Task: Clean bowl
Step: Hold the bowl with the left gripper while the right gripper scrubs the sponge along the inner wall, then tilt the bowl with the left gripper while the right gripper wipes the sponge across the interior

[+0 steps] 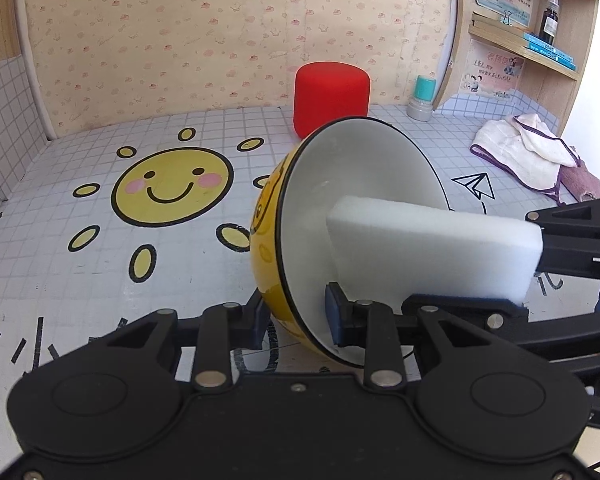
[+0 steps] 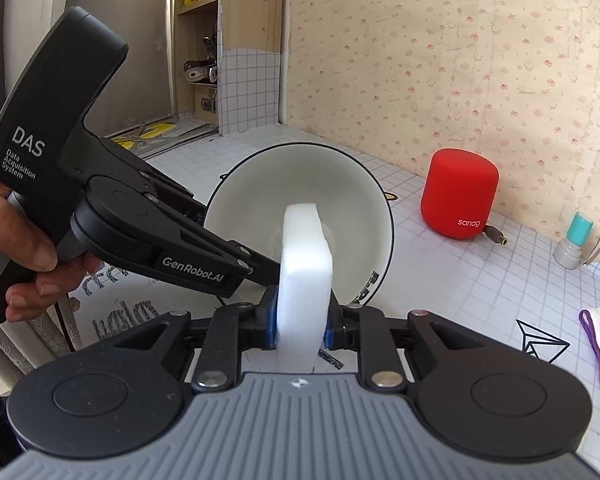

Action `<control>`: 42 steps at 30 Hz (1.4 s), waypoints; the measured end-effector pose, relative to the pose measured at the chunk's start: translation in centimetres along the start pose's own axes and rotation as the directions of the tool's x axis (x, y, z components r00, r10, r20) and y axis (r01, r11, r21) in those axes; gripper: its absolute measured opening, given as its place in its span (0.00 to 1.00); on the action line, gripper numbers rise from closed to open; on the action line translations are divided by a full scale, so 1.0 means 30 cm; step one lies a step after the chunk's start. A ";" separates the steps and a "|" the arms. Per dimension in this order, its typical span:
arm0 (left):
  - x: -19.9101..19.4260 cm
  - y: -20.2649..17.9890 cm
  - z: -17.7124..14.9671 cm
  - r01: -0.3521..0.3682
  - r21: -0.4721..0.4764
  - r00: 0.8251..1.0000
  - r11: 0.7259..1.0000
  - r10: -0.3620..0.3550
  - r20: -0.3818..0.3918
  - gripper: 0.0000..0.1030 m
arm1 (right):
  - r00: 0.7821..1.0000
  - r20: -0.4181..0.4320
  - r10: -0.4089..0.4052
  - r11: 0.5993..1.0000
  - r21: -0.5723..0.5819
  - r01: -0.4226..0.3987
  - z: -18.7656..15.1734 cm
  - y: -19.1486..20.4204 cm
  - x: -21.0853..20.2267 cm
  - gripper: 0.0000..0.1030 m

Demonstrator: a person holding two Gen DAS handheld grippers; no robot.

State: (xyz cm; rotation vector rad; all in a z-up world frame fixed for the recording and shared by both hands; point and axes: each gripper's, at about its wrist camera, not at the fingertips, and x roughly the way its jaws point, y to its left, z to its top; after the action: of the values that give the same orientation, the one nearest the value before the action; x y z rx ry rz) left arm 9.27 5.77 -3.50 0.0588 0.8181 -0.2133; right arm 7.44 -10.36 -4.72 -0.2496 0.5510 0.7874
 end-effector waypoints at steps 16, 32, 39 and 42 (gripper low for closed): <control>0.003 -0.007 -0.007 -0.010 0.018 1.000 1.000 0.010 -0.002 0.39 | 0.991 0.068 -0.118 0.992 -0.031 0.120 0.036 0.020 0.001 0.21; 0.007 0.001 -0.002 0.001 0.008 1.000 1.000 -0.001 -0.012 0.40 | 0.998 -0.014 -0.064 0.996 -0.057 0.063 0.023 0.034 0.038 0.21; 0.008 -0.010 -0.003 -0.063 -0.013 0.998 0.998 0.063 -0.003 0.62 | 0.998 0.005 -0.070 0.997 -0.012 0.070 0.011 0.004 0.032 0.21; 0.005 -0.008 -0.012 -0.088 -0.065 0.996 0.994 0.089 0.009 0.66 | 0.998 0.008 -0.056 0.998 0.002 0.056 0.005 -0.007 0.026 0.21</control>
State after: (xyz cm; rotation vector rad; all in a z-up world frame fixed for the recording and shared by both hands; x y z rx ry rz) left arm 9.05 5.56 -3.85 0.0329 0.8086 -0.1035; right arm 8.10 -9.98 -5.02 -0.2593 0.5346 0.7336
